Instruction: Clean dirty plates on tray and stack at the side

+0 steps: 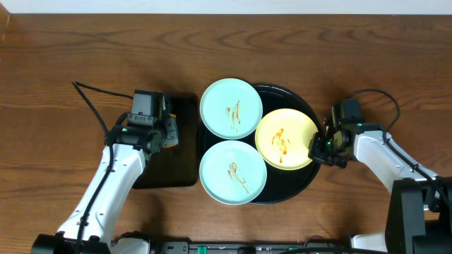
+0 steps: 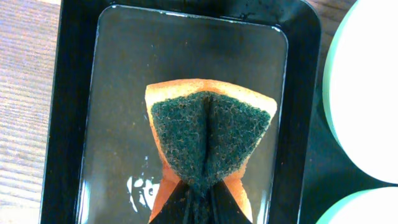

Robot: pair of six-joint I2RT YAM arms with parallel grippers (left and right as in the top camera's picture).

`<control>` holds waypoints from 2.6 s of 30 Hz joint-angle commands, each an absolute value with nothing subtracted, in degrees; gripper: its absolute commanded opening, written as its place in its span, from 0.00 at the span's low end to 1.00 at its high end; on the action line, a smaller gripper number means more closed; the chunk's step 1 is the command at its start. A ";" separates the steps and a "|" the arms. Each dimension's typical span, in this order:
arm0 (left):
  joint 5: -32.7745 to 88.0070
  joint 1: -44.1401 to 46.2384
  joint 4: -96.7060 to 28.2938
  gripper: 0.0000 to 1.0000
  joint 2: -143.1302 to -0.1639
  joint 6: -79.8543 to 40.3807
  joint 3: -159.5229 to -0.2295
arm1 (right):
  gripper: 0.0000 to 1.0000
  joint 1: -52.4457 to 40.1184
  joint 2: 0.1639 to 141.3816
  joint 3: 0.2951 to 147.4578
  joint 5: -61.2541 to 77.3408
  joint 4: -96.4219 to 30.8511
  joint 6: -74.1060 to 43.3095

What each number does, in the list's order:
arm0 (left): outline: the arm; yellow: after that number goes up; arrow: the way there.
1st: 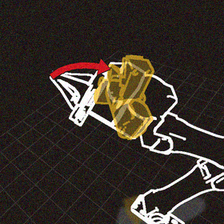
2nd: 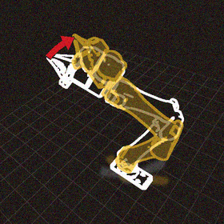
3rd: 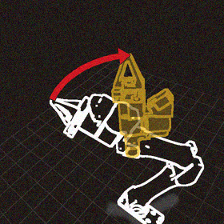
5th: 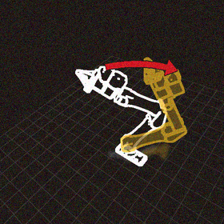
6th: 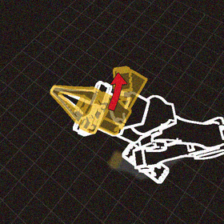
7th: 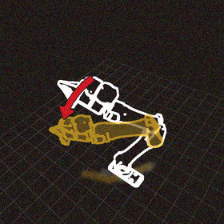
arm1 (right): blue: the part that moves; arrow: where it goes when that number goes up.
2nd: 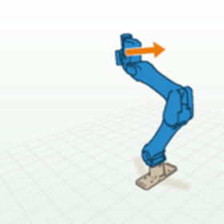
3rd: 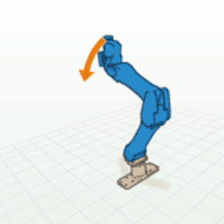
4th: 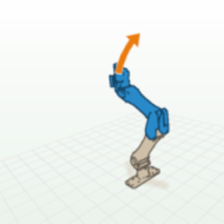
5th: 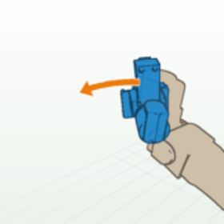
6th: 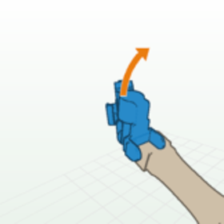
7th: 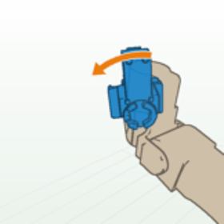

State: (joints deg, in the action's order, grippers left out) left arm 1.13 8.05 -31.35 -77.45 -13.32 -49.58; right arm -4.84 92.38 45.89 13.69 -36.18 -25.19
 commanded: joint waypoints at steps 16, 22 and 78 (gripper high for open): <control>5.26 8.21 -14.81 0.07 -72.66 -9.21 -49.84 | 0.01 -4.97 92.60 45.39 13.30 -35.00 -24.75; 5.10 8.23 -12.34 0.07 -66.70 -8.99 -49.84 | 0.01 -4.97 92.60 45.39 13.30 -34.89 -24.75; 0.38 8.19 -3.38 0.07 -64.16 -4.97 -49.82 | 0.01 -4.97 92.60 45.39 13.34 -34.22 -24.75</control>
State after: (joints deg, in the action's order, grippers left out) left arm 1.08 8.05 -0.49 -62.13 -5.72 -49.41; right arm -4.80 92.38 45.89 13.85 -34.39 -25.43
